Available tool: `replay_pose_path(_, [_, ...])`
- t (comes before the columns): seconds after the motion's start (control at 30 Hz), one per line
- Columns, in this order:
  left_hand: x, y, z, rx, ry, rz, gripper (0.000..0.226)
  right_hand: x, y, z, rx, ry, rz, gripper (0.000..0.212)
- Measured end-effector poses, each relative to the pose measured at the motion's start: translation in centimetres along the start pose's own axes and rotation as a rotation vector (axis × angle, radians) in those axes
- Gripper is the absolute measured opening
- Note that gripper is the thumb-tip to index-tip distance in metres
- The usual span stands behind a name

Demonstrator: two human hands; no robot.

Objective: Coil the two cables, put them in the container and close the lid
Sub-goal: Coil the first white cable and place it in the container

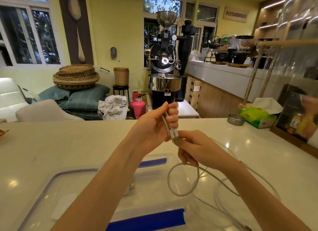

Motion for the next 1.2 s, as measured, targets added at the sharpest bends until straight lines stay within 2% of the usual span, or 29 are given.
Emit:
replay_pose_path(0.1, [-0.2,0.7,0.3,0.056,0.066,0.051,0.037,0.8,-0.5,-0.3,0.022,-0.118,-0.031,0.013])
replay_pose_path(0.23, [-0.4,1.1,2.1,0.151,0.189,0.092,0.037,2.0,-1.6,-0.2,0.085,0.108,-0.146,0.014])
replay_pose_path(0.3, [-0.9,1.1,3.1,0.201,0.298,0.14,0.036,1.9,-2.1,-0.1,0.11,0.126,-0.165,0.015])
replay_pose_path(0.4, [-0.9,0.7,2.6,0.2,0.492,0.159,0.034,1.7,-2.5,-0.4,0.109,-0.105,-0.142,0.018])
replay_pose_path(0.53, [-0.5,0.3,0.9,0.212,0.982,0.138,0.034,1.3,-2.8,-2.9,-0.082,-0.562,-0.064,0.025])
replay_pose_path(0.6, [-0.6,-0.1,0.2,0.242,1.131,0.153,0.037,0.6,-2.9,-4.0,-0.16,-0.66,0.0,0.025])
replay_pose_path(0.7, [-0.6,-0.7,-1.1,0.216,1.222,0.119,0.042,-0.9,-3.0,-5.5,-0.28,-0.653,0.066,0.019])
replay_pose_path(0.87, [0.1,-1.5,-4.7,-0.096,1.054,-0.127,0.057,-4.1,-2.7,-6.1,-0.411,-0.591,0.145,0.012])
replay_pose_path(1.0, [0.1,-2.7,-5.7,-0.349,0.778,-0.253,0.054,-5.0,-2.5,-5.2,-0.435,-0.341,0.172,0.022])
replay_pose_path(1.1, [0.2,-3.3,-5.3,-0.412,0.558,-0.351,0.045,-5.2,-2.0,-3.8,-0.401,-0.197,0.201,0.021])
replay_pose_path(1.2, [0.8,-3.1,-4.8,-0.382,0.335,-0.352,0.039,-4.2,-1.2,-2.1,-0.362,-0.139,0.229,0.018])
Point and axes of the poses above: each hand's wrist, its own y-axis towards the middle knuckle, its own x-axis out of the palm, z = x × y, the point moved 9 cm from there along y, towards the middle knuckle, and after that the axes turned 3 degrees about y, right-handed, at the moved point
